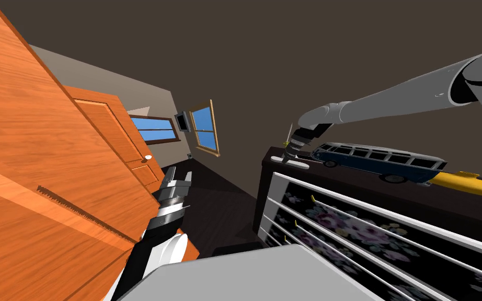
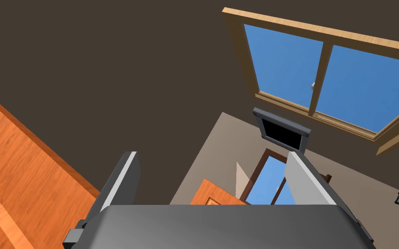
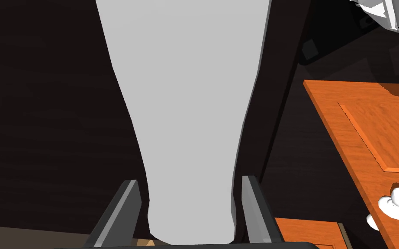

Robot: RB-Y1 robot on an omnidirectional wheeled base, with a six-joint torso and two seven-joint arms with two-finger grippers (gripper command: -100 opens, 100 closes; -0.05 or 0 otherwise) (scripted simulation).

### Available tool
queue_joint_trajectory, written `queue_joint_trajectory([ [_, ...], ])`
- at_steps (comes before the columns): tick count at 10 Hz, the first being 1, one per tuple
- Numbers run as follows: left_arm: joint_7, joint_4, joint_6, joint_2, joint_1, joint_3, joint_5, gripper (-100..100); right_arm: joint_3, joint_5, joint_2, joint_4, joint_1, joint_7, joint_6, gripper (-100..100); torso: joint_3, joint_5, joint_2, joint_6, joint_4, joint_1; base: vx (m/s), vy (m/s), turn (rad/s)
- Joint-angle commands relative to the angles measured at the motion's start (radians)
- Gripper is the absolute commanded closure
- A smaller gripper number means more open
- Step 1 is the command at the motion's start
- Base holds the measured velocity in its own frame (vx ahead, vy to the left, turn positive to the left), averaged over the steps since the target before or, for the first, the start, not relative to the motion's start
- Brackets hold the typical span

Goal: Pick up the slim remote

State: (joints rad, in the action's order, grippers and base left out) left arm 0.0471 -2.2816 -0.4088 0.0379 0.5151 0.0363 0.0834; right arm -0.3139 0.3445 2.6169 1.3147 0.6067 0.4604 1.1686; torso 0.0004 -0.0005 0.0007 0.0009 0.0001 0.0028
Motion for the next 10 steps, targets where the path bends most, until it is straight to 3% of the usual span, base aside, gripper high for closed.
queue_joint_trajectory([
  [1,0.0,0.0,0.0,0.0,0.0,0.0,0.0,0,0.0,0.0,0.0,0.0,0.0,0.0,0.0,100,0.0,0.0,0.0,0.0,0.0,0.0,0.0,0.0,0.0],
  [4,0.0,0.0,0.0,0.0,0.0,0.0,0.0,0,0.0,0.0,0.0,0.0,0.0,0.0,0.0,100,0.0,0.0,0.0,0.0,0.0,-0.001,0.0,0.0,0.0],
  [5,0.0,0.0,0.0,0.0,0.0,0.0,0.0,0,0.0,0.0,0.0,0.0,0.0,0.0,0.0,0,0.0,0.0,0.0,0.0,0.0,-0.002,0.0,0.0,0.0],
  [6,0.0,0.0,0.0,0.0,0.0,0.0,0.0,0,-0.019,-0.013,0.032,0.016,-0.024,0.026,0.011,100,0.0,0.0,0.0,0.0,0.0,-0.002,0.008,-0.083,-0.192],
  [8,0.0,0.0,0.0,0.0,0.0,0.0,0.0,0,-0.04,-0.027,0.069,0.035,-0.045,0.055,0.016,100,0.0,-0.002,-0.001,0.001,0.0,-0.009,0.033,-0.12,-0.152],
  [9,0.0,0.0,0.0,0.0,0.0,0.0,0.0,0,-0.034,-0.023,0.057,0.022,-0.034,0.039,0.018,100,0.0,-0.002,-0.001,0.001,0.0,-0.009,0.019,-0.045,-0.01],
  [10,0.0,0.0,0.0,0.0,0.0,0.0,0.0,0,-0.035,-0.024,0.058,0.024,-0.037,0.043,0.017,0,-0.001,-0.002,-0.001,0.001,0.0,-0.006,0.002,-0.008,0.002],
])
